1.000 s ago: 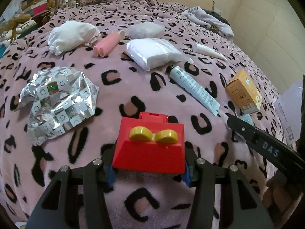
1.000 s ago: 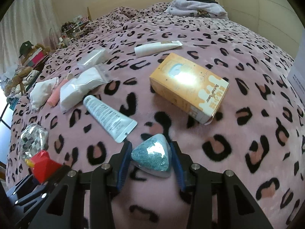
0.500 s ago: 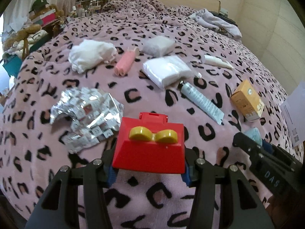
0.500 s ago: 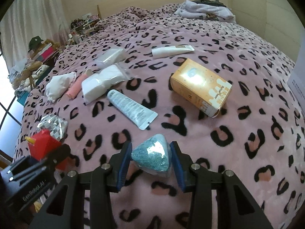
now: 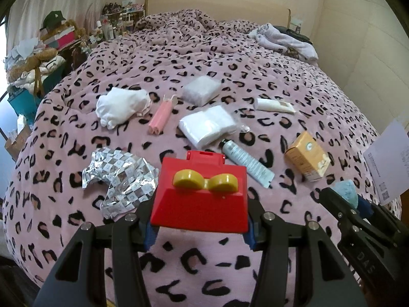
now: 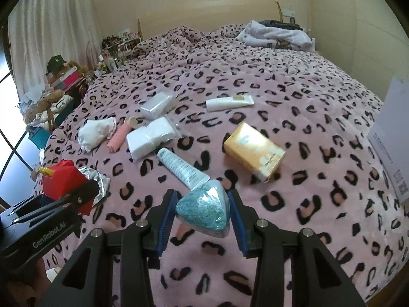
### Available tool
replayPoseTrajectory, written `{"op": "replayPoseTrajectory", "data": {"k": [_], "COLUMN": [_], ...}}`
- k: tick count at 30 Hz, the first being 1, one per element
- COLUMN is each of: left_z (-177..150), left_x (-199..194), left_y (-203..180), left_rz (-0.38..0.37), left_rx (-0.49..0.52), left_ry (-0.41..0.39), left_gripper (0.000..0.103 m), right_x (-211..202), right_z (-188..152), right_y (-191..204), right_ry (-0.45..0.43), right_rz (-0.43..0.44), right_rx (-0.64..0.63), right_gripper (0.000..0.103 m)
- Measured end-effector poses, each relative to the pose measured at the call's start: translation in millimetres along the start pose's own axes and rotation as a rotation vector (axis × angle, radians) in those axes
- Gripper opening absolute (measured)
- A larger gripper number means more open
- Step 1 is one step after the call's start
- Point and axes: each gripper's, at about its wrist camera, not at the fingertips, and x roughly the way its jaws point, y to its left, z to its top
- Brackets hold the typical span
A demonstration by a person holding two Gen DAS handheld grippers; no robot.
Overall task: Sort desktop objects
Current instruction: 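Carry the red box in the left tool while the right tool carries the pouch toward the white paper bag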
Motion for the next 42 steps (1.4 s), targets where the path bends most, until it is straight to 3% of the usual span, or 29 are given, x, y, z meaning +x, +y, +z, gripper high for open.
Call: {"op": "replayPoseTrajectory", "data": {"k": [22,42], "left_z": [18.2,16.3], "left_x": [-21.9,-13.5], "left_y": [-76.7,-180.5], "left_rz": [-0.057,-0.171], "left_rx": [0.096,0.251], "left_ry": [-0.024,-0.008], "left_gripper": [0.053,0.053], "right_x": [-50.5,-74.1], "right_z": [12.0,3.3], "right_y": [-55.6,-143.8], "right_ry": [-0.062,-0.078], "right_rz": [-0.052,-0.15], "right_rx": [0.032,0.139], "right_gripper": [0.042,0.042]}}
